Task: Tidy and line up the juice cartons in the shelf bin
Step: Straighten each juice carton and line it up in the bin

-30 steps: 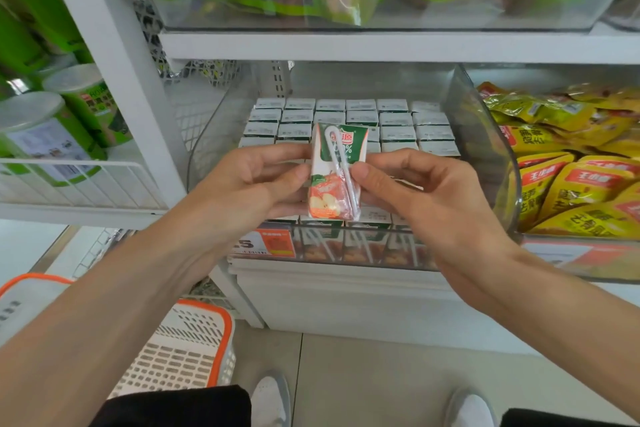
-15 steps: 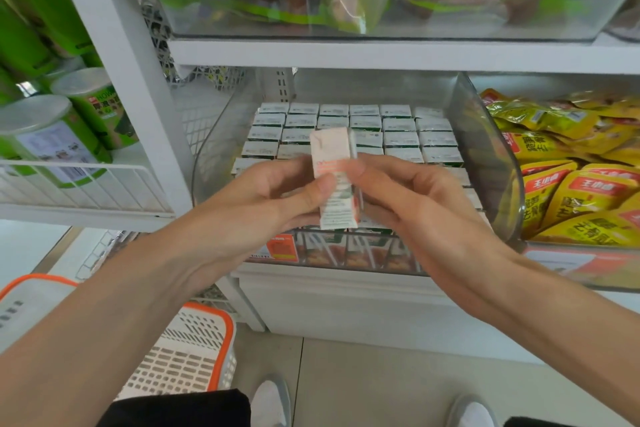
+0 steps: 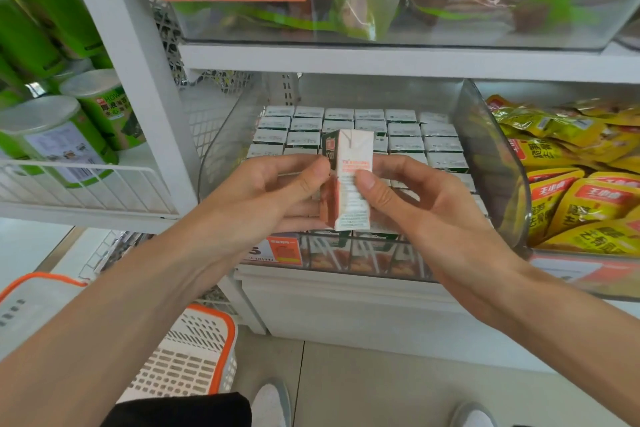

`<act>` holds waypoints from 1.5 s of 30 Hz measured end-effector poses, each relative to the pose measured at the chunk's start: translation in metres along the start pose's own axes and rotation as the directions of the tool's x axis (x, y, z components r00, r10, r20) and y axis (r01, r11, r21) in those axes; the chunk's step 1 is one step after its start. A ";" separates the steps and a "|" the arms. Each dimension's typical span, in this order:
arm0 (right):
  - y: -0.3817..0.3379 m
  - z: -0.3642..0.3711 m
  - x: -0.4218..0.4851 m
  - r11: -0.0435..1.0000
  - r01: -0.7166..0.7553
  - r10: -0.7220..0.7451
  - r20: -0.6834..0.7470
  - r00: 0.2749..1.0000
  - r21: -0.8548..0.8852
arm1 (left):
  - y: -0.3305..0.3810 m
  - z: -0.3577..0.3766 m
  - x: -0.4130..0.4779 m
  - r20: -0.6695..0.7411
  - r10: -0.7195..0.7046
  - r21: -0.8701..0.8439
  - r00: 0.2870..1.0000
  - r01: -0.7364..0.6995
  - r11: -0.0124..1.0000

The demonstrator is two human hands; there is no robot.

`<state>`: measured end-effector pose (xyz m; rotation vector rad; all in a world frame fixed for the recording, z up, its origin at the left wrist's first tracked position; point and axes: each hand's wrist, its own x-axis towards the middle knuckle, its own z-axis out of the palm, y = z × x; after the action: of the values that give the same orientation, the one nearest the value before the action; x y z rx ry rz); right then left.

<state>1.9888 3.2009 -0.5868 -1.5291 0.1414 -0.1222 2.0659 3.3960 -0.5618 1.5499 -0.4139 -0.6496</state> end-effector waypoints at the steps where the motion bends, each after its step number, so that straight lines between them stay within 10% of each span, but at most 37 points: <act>1: 0.000 -0.001 0.000 1.000 0.006 -0.005 -0.030 1.000 0.004 | 0.000 0.000 0.000 -0.023 -0.001 0.006 1.000 0.001 1.000; 30: 0.005 0.007 0.000 0.985 0.090 -0.095 -0.028 0.995 -0.144 | -0.004 0.004 0.004 -0.222 0.249 0.298 0.943 -0.178 0.938; 45: 0.005 -0.011 0.005 0.963 0.236 -0.216 0.154 0.964 -0.127 | -0.008 -0.003 0.003 0.084 0.278 0.400 0.957 -0.288 0.870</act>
<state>1.9923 3.1897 -0.5926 -1.6897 -0.1402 -0.1896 2.0694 3.3969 -0.5705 1.8294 -0.8213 -0.3625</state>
